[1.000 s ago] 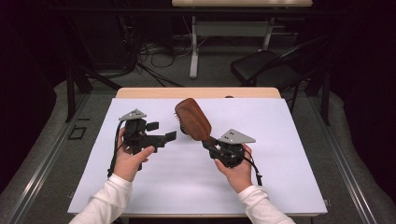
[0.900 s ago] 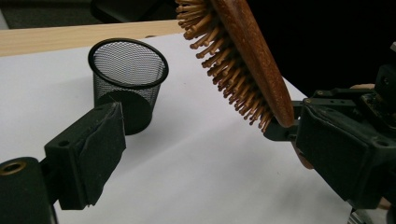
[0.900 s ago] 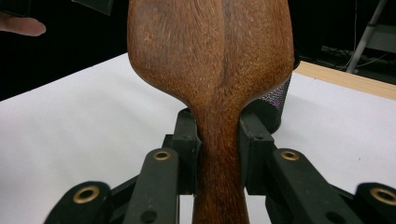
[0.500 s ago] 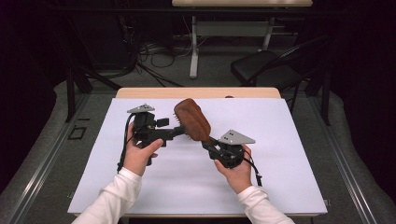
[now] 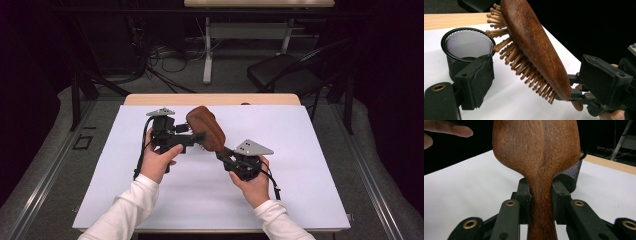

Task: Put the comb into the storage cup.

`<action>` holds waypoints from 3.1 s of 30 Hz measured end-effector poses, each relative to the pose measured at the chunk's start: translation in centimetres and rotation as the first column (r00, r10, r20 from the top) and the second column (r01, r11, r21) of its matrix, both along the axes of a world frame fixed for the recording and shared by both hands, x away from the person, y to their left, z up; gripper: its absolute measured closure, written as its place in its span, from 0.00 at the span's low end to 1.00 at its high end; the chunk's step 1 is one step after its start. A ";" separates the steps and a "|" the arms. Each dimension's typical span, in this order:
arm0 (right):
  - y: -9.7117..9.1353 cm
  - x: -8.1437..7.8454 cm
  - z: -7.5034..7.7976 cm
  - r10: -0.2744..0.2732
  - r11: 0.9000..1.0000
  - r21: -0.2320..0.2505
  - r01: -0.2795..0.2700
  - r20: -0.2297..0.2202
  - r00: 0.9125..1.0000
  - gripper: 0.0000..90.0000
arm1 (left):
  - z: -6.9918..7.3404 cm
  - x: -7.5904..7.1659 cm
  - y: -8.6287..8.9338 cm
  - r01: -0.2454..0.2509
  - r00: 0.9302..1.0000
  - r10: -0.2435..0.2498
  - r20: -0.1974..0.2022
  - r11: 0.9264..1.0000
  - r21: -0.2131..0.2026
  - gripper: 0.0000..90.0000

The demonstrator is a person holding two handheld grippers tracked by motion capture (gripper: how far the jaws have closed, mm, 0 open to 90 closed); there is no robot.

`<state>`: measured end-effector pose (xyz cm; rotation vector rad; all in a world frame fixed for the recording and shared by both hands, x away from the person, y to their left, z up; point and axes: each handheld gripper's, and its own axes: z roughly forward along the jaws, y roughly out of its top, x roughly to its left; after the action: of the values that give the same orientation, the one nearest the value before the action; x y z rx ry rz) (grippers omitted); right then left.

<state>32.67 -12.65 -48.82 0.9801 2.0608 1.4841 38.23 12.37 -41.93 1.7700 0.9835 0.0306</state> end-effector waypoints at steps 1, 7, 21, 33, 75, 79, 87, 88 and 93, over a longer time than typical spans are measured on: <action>0.0 0.0 0.0 0.002 1.000 -0.001 -0.002 0.001 1.000 0.80 | 0.0 0.1 -0.1 -0.001 1.000 0.001 -0.002 1.000 0.002 0.15; 0.0 0.0 0.0 0.004 1.000 -0.001 -0.004 0.001 1.000 0.80 | -0.1 0.5 -0.8 0.002 1.000 -0.002 -0.011 1.000 0.019 0.16; 0.2 -0.1 -0.1 0.005 1.000 -0.003 -0.005 0.006 1.000 0.80 | -0.6 1.3 -1.4 -0.014 0.998 0.013 -0.059 1.000 -0.007 0.16; 0.2 -0.2 0.0 0.005 1.000 -0.002 -0.005 0.013 1.000 0.80 | -0.8 1.6 -2.0 -0.011 0.998 0.010 -0.063 1.000 -0.009 0.17; 0.3 -0.3 -0.3 0.001 1.000 -0.003 -0.001 0.021 1.000 0.80 | -0.9 1.9 -2.3 -0.010 0.997 0.008 -0.079 1.000 -0.023 0.22; 0.3 -0.3 -0.4 -0.001 1.000 -0.004 0.001 0.026 1.000 0.80 | -0.9 2.0 -2.4 -0.015 0.997 0.013 -0.080 1.000 -0.025 0.24; 0.4 -0.4 -0.5 -0.005 1.000 -0.007 0.006 0.032 0.999 0.80 | -0.9 2.0 -2.3 -0.028 0.996 0.026 -0.086 0.999 -0.030 0.29; 0.4 -0.4 -0.5 -0.006 1.000 -0.007 0.006 0.035 0.999 0.80 | -0.9 2.0 -2.3 -0.029 0.996 0.027 -0.085 0.999 -0.031 0.30; 0.4 -0.5 -0.5 -0.009 1.000 -0.005 0.009 0.040 0.999 0.80 | -0.9 1.9 -2.2 -0.038 0.996 0.035 -0.081 0.999 -0.031 0.34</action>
<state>32.20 -12.21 -49.35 0.9488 2.0287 1.4819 40.16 10.18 -42.84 1.7347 1.0688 -0.0334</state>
